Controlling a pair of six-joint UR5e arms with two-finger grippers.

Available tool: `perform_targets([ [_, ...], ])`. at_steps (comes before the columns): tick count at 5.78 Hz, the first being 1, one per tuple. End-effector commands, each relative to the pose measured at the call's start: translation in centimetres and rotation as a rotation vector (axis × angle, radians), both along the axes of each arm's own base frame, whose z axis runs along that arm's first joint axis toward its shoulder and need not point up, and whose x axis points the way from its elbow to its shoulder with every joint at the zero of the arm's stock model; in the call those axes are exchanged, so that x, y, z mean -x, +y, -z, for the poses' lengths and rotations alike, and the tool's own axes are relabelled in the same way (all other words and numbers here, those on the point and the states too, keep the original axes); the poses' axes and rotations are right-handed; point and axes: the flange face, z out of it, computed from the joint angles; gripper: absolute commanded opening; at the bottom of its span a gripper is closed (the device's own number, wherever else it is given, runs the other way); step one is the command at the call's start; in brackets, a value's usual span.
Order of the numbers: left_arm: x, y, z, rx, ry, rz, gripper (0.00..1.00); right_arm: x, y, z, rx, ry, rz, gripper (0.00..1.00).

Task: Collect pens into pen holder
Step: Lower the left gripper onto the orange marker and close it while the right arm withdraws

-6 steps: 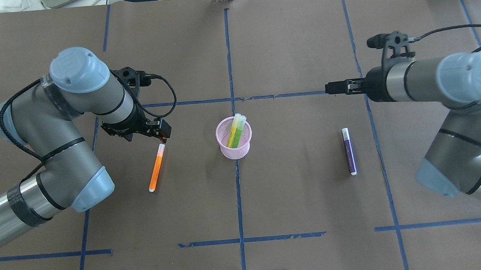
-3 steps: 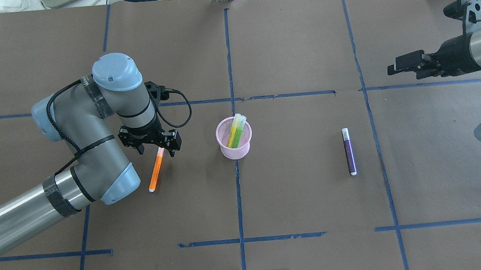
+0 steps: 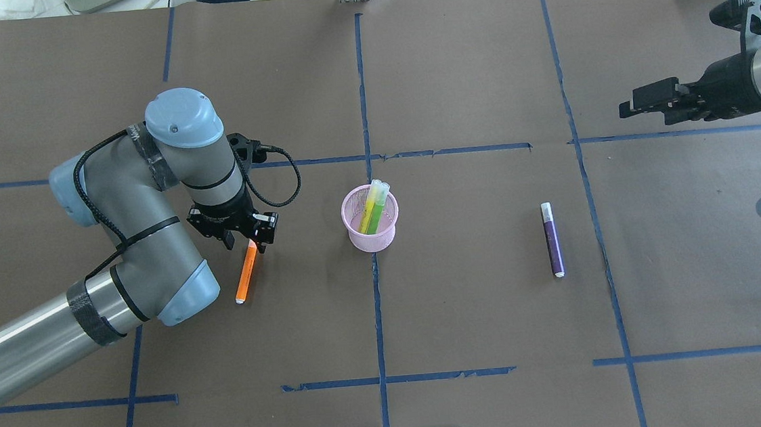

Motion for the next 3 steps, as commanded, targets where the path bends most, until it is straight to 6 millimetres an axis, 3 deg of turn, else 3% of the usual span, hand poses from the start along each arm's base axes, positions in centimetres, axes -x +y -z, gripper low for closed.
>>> perform_targets([
  [1,-0.6,0.67,-0.25,0.001,-0.004,-0.012,0.59,0.0,-0.03,0.15,-0.002,-0.001,0.0,0.99],
  [2,-1.2,1.41,-0.29,0.0,-0.004,-0.025,0.58,0.03,-0.09,0.16,-0.002,-0.001,0.0,0.99],
  [3,-1.2,1.4,-0.3,-0.001,-0.005,-0.025,0.48,0.05,-0.12,0.24,-0.003,-0.002,0.0,0.99],
])
